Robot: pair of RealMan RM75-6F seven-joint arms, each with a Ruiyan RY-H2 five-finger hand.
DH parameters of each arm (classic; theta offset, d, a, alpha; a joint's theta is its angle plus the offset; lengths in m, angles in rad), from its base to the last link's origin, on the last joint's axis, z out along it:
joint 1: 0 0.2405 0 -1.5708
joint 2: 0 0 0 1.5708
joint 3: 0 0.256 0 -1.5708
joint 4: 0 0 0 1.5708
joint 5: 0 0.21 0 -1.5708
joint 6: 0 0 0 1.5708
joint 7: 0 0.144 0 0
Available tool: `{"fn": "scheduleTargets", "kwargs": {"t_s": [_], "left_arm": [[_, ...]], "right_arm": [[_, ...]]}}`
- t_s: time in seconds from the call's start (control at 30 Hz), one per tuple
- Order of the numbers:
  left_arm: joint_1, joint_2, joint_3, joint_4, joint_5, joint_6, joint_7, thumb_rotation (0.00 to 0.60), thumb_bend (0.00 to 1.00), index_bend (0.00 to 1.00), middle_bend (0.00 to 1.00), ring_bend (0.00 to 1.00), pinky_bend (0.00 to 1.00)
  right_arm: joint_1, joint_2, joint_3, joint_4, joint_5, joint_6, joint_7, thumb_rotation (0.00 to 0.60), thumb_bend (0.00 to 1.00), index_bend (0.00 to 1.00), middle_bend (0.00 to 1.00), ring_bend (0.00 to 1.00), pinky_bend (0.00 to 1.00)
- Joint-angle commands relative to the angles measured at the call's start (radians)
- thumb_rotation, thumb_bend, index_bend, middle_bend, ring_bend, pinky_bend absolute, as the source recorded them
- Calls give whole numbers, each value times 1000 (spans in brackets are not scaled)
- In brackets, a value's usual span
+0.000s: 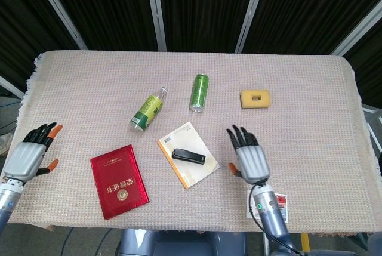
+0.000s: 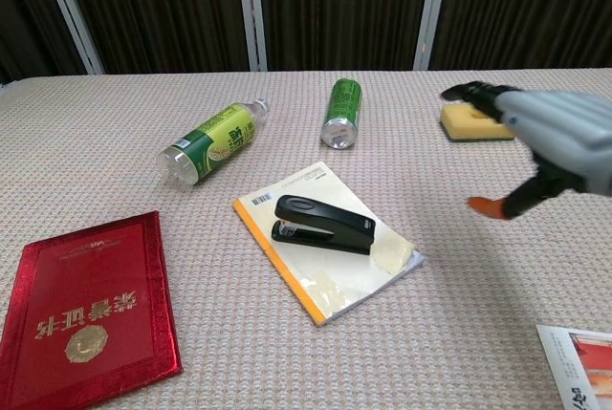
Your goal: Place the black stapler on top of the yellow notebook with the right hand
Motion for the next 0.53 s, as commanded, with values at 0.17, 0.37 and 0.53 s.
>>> {"fn": "scheduleTargets", "kwargs": {"t_s": [0.17,0.37,0.53], "left_arm": [[11,0,5,-25,23,35,38,600,321,0,0,0,127],[19,-1,9,-42,30,51,74,600,320,0,0,0,126],[26,2,10,-56,34,65,87,600,319,0,0,0,126]], "right_arm": [[-225,248,-170,67,-192,215,226,600,202,0,0,0,0],[-337,294,-206,187,-200,284,375,600,190,0,0,0,0],[-362,340,-201,167,-211,287,401,600,183,0,0,0,0]]}}
